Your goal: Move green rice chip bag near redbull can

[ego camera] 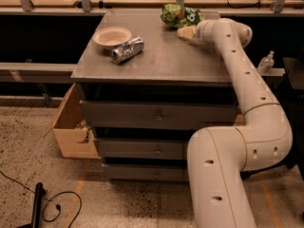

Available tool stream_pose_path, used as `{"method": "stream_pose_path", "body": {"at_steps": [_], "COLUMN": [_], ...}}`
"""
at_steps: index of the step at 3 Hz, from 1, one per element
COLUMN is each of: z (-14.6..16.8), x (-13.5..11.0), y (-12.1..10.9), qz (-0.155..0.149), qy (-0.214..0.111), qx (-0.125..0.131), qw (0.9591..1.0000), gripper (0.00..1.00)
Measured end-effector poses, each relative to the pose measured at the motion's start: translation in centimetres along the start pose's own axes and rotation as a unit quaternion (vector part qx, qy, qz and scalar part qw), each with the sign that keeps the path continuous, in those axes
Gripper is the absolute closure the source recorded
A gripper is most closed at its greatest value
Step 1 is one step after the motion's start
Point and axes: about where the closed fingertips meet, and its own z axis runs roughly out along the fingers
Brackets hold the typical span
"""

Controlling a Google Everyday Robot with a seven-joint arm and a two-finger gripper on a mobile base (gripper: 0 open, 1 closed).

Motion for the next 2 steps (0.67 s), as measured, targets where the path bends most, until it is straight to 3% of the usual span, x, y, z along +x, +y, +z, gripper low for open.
{"method": "stream_pose_path", "body": {"at_steps": [2], "z": [0.18], "x": [0.51], "y": [0.15], "qz": [0.009], "qy": [0.004], "qx": [-0.004], "qw": [0.9999], "gripper": [0.00]}}
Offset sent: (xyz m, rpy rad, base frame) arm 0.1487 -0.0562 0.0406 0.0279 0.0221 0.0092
